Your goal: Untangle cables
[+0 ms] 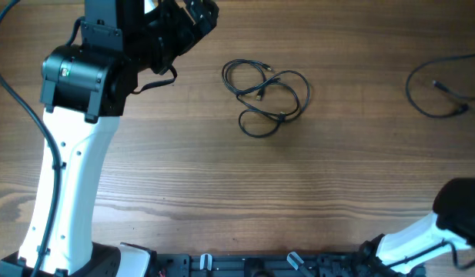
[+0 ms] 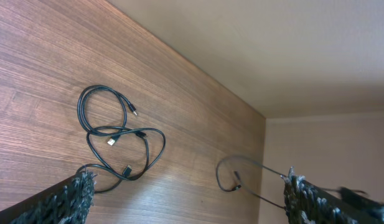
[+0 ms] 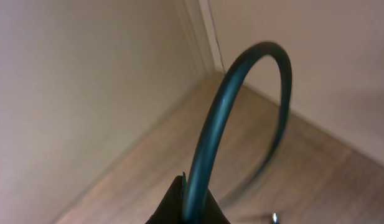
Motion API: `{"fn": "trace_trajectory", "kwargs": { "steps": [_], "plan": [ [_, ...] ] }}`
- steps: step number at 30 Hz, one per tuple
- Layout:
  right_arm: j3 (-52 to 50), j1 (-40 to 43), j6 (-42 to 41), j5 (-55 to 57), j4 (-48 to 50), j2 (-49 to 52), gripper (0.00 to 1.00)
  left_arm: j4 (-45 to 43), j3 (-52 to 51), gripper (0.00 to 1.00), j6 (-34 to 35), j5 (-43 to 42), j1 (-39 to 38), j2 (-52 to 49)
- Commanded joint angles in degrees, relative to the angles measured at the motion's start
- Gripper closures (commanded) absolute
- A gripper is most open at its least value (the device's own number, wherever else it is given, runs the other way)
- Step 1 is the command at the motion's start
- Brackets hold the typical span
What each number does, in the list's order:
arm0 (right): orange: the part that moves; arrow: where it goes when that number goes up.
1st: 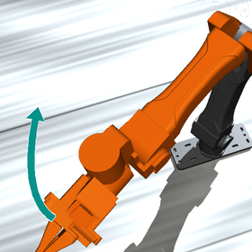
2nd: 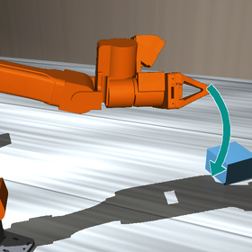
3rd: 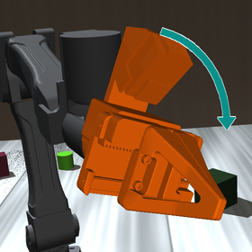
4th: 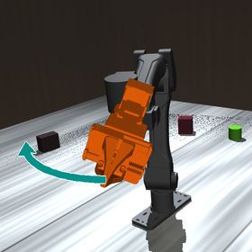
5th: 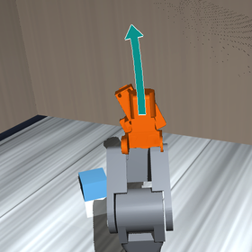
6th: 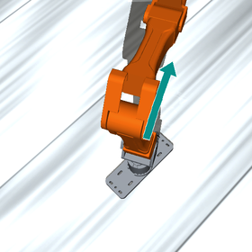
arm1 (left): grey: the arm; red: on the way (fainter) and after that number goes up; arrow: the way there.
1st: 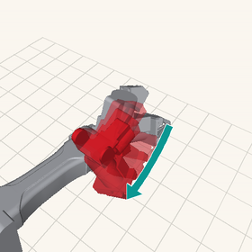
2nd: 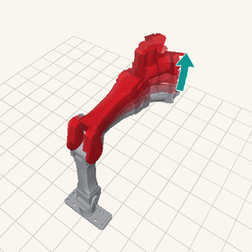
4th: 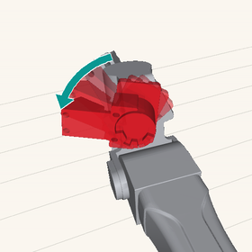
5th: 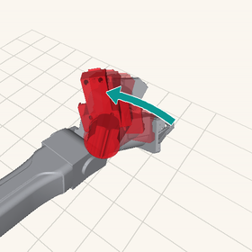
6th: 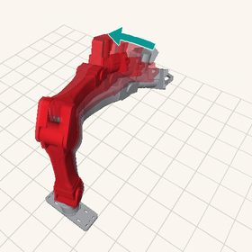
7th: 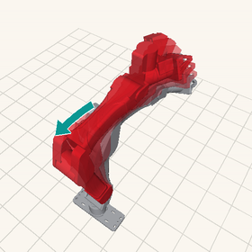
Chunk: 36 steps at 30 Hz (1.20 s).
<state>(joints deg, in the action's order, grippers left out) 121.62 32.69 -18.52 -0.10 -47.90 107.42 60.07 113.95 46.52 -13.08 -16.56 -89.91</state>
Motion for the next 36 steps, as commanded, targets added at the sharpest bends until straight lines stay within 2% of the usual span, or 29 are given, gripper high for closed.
{"fn": "trace_trajectory", "kwargs": {
  "steps": [1, 2, 4, 5, 6, 9, 11, 16, 19, 23, 28, 31, 36],
  "plan": [
    [0.5, -0.2, -1.8, 0.0, -1.7, 6.4, 0.95, 0.2, 0.0, 0.00, -1.3, 1.0, -0.2, -0.1],
    [0.5, -0.3, -2.5, 0.1, -2.5, 7.9, 0.88, 0.2, 0.0, 0.00, -1.3, 1.0, -0.2, -0.1],
    [0.5, -0.3, -2.5, 0.0, -3.5, 9.8, 0.31, 0.2, 0.0, 0.00, -1.3, 1.0, -0.2, -0.1],
    [0.5, -0.4, -2.5, 0.0, -3.6, 9.8, 0.14, 0.2, 0.0, 0.00, -1.3, 1.0, -0.2, -0.1],
    [0.5, -0.4, -2.5, -0.1, -3.5, 9.7, 0.02, 0.2, 0.0, 0.00, -1.3, 1.0, -0.2, -0.1],
    [0.5, -0.5, -1.6, -6.3, -3.9, 8.7, 0.00, 0.2, 0.0, 0.00, -1.3, 1.0, -0.2, -0.1],
    [0.5, -1.5, 3.7, -10.2, -3.6, 6.8, 0.00, 0.2, 0.0, 0.00, -1.3, 1.0, -0.2, -0.1],
    [0.5, -8.6, 15.5, -12.1, -4.4, -3.5, 0.00, 0.2, 0.0, 0.00, -1.3, 1.0, -0.2, -0.1],
    [0.5, -14.0, 17.3, -16.3, -8.5, -8.1, 0.00, 0.7, -0.1, 0.00, -3.5, 1.0, -0.4, -0.5],
    [0.5, -22.3, 16.9, -23.0, -18.5, -7.8, 0.00, 4.9, -0.4, 0.00, -9.7, 0.9, -1.2, -4.4],
    [-0.1, -26.3, 16.7, -25.5, -22.8, -3.6, 0.00, 13.0, -0.5, 0.10, -18.8, 0.7, -1.8, -11.9],
    [-2.0, -26.4, 12.9, -25.5, -23.8, -1.3, 0.00, 16.2, -0.5, 0.15, -19.6, 0.8, -3.4, -16.8],
    [-7.7, -26.4, 12.5, -25.4, -23.1, -0.7, 0.00, 16.6, -3.0, 0.19, -19.5, 1.4, -4.6, -24.4]
  ]
}}
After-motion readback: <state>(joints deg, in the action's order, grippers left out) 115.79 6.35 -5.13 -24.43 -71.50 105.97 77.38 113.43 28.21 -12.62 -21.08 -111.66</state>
